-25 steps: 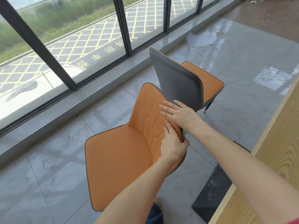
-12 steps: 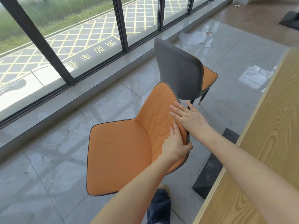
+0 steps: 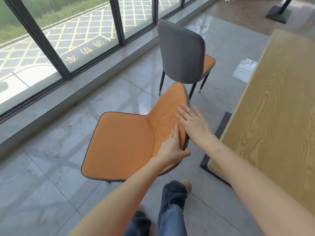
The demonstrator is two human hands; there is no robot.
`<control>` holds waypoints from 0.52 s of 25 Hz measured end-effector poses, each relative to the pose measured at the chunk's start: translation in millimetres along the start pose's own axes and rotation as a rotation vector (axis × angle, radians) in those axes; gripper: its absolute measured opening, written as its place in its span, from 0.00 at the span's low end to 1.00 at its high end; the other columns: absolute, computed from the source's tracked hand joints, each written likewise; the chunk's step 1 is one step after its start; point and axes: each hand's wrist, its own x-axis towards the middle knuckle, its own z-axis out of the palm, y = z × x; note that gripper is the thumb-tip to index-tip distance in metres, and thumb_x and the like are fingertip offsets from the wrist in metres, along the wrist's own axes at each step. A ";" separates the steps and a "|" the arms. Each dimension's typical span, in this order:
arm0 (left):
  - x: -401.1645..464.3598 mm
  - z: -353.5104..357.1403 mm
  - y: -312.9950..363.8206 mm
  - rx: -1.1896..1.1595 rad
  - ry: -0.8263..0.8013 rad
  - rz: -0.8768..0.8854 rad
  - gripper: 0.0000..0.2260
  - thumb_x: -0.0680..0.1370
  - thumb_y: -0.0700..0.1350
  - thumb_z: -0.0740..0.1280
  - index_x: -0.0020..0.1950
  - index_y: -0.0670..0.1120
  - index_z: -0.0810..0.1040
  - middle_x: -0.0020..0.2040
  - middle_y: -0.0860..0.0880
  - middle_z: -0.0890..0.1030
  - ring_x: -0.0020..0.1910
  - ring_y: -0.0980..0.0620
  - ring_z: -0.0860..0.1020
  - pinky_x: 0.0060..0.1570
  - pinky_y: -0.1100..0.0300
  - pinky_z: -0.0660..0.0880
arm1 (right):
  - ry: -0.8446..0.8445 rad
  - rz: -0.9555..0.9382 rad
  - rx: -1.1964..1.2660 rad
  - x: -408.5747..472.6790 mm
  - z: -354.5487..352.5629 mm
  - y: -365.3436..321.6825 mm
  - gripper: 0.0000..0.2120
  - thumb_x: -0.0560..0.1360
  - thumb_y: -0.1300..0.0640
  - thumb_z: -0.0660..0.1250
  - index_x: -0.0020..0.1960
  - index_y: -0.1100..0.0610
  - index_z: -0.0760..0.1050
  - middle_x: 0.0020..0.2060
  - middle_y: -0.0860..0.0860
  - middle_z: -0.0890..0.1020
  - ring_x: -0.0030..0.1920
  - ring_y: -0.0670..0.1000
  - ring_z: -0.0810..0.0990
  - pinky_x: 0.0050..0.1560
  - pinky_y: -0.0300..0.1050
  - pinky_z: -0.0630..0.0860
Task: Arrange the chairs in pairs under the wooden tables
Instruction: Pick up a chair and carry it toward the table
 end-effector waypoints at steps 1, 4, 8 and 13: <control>-15.5 4.1 -2.0 0.001 -0.018 -0.002 0.44 0.74 0.45 0.66 0.78 0.44 0.37 0.79 0.44 0.50 0.76 0.45 0.60 0.66 0.53 0.67 | -0.001 -0.006 0.011 -14.2 1.0 -9.3 0.28 0.80 0.62 0.57 0.77 0.56 0.48 0.77 0.52 0.46 0.77 0.52 0.40 0.76 0.53 0.40; -58.2 21.3 -10.1 0.004 -0.050 -0.018 0.44 0.73 0.44 0.66 0.78 0.46 0.38 0.79 0.43 0.54 0.74 0.43 0.63 0.64 0.55 0.67 | 0.026 -0.056 0.042 -51.3 4.1 -23.8 0.25 0.80 0.63 0.57 0.75 0.58 0.55 0.77 0.54 0.52 0.77 0.52 0.45 0.76 0.51 0.41; -101.4 39.7 -21.5 -0.026 -0.011 -0.043 0.42 0.72 0.43 0.67 0.78 0.50 0.42 0.74 0.45 0.65 0.65 0.43 0.71 0.55 0.59 0.68 | 0.051 -0.175 0.063 -90.1 7.1 -30.5 0.25 0.74 0.59 0.65 0.70 0.58 0.64 0.72 0.55 0.64 0.76 0.51 0.52 0.76 0.48 0.43; -158.1 73.9 -28.2 -0.009 0.066 -0.078 0.40 0.72 0.42 0.67 0.78 0.53 0.48 0.72 0.48 0.66 0.63 0.45 0.73 0.55 0.55 0.72 | 0.157 -0.216 0.152 -143.7 21.9 -54.9 0.28 0.51 0.52 0.82 0.47 0.62 0.81 0.48 0.58 0.82 0.55 0.55 0.81 0.64 0.51 0.72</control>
